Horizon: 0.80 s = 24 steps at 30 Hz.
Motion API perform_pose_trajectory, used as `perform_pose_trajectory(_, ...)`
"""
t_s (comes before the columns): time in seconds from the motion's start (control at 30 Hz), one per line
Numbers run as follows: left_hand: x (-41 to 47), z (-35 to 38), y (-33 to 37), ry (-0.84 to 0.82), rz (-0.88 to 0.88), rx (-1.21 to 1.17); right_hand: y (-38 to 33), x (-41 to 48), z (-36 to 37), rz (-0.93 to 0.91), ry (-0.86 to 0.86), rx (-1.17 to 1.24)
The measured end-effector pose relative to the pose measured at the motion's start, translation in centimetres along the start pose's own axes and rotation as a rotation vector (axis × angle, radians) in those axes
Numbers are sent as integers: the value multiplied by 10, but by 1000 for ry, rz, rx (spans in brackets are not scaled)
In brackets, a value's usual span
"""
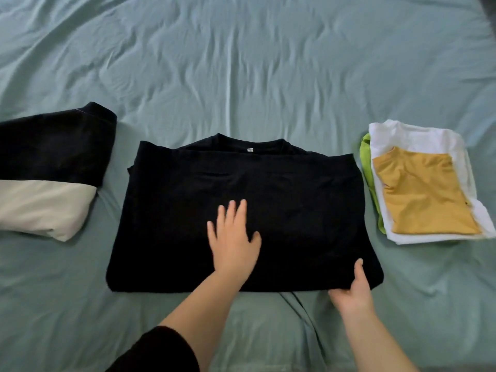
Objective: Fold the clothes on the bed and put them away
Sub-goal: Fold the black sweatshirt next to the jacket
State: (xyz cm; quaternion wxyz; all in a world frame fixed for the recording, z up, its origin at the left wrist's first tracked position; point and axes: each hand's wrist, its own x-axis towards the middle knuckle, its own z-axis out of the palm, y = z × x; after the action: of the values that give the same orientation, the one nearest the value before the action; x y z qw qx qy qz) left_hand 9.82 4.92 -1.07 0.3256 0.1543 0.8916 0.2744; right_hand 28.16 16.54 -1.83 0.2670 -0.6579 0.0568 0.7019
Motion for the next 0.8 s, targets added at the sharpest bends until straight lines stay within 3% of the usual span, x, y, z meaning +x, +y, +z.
perform_pose_trajectory(0.03, 1, 9, 11, -244, 28, -154, 1, 2, -1, -4, -32, -24)
perform_pose_trajectory(0.07, 1, 15, 21, -459, -51, -385, 1, 0, 0, -36, -28, -65)
perform_pose_trajectory(0.1, 3, 21, 25, -566, -133, -558, 0, 5, -3, -79, -5, -92)
perform_pose_trajectory(0.17, 12, 25, 24, -521, -282, -746, -1, 7, -5, -174, -35, -142)
perform_pose_trajectory(0.27, 21, 24, 18, -512, -389, -876, 12, -8, 4, -463, -45, -298)
perform_pose_trajectory(0.37, 22, 12, 17, -609, -492, -1048, 44, -34, 20, -767, -4, -655)
perform_pose_trajectory(0.53, 47, -23, -2, -549, -560, -1231, 98, -32, 27, -1122, -559, -1412)
perform_pose_trajectory(0.67, 66, -41, -15, -495, -544, -1106, 117, -6, 21, -1049, -652, -1951)
perform_pose_trajectory(0.8, 78, -40, -6, -381, -387, -782, 129, -2, 13, -1096, -598, -2153)
